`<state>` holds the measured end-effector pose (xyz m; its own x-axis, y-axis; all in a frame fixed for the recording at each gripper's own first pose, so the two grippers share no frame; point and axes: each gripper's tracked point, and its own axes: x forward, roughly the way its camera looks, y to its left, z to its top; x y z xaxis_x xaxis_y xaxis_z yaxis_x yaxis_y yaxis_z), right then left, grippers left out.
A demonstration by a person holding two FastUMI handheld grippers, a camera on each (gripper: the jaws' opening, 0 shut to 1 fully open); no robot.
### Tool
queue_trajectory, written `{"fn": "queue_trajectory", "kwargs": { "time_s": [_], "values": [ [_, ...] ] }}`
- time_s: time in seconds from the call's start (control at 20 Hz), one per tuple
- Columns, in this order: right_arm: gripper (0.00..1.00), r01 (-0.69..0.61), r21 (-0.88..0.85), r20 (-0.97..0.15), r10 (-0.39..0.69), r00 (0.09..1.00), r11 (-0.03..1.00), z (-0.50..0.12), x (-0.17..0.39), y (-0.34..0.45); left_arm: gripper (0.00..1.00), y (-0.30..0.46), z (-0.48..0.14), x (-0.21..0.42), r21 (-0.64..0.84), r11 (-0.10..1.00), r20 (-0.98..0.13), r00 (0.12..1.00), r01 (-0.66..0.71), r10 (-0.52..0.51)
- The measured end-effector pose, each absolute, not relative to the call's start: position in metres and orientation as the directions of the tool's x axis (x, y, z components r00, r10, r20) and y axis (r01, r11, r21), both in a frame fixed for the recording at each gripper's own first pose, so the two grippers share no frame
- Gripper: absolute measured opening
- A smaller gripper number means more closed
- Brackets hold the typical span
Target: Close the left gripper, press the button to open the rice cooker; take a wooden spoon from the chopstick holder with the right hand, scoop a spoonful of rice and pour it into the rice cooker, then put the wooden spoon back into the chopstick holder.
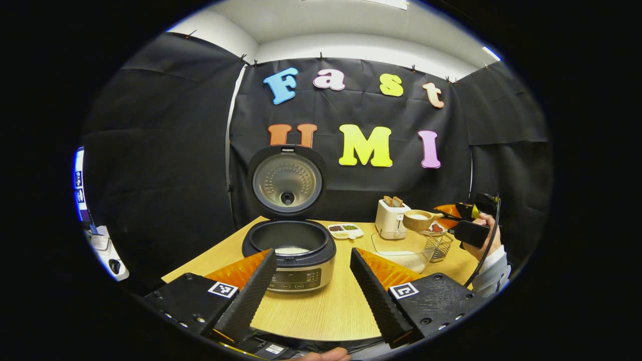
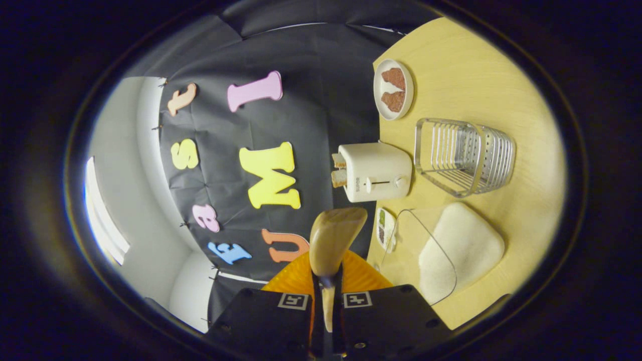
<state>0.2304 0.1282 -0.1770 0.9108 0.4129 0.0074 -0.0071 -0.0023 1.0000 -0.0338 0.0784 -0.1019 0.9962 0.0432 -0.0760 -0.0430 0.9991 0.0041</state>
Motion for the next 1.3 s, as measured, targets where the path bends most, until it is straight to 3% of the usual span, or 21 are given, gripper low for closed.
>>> {"fn": "queue_trajectory", "kwargs": {
  "time_s": [0.3, 0.6, 0.75, 1.1, 1.3],
  "values": [
    [0.11, -0.053, 0.990, -0.017, 0.485, 0.874, 0.130, -0.150, 0.221, 0.205, 0.94, 0.095, -0.096, -0.052, -0.013, 0.999, -0.053, 0.998, -0.038, 0.038],
    [0.12, -0.143, 0.922, -0.073, 0.524, 0.849, 0.361, -0.126, 0.225, 0.285, 0.94, 0.107, -0.106, -0.066, -0.012, 1.000, -0.061, 0.998, -0.025, 0.024],
    [0.12, -0.214, 0.842, -0.088, 0.518, 0.851, 0.494, -0.111, 0.226, 0.324, 0.95, 0.117, -0.113, -0.070, 0.013, 0.999, -0.073, 0.997, -0.039, 0.040],
    [0.12, -0.378, 0.609, -0.130, 0.557, 0.820, 0.698, -0.093, 0.220, 0.427, 0.94, 0.125, -0.114, -0.075, 0.036, 0.998, -0.071, 0.996, -0.052, 0.054],
    [0.12, -0.452, 0.455, -0.157, 0.569, 0.807, 0.767, -0.096, 0.207, 0.463, 0.95, 0.130, -0.112, -0.079, 0.023, 0.998, -0.062, 0.996, -0.057, 0.059]
  ]
}}
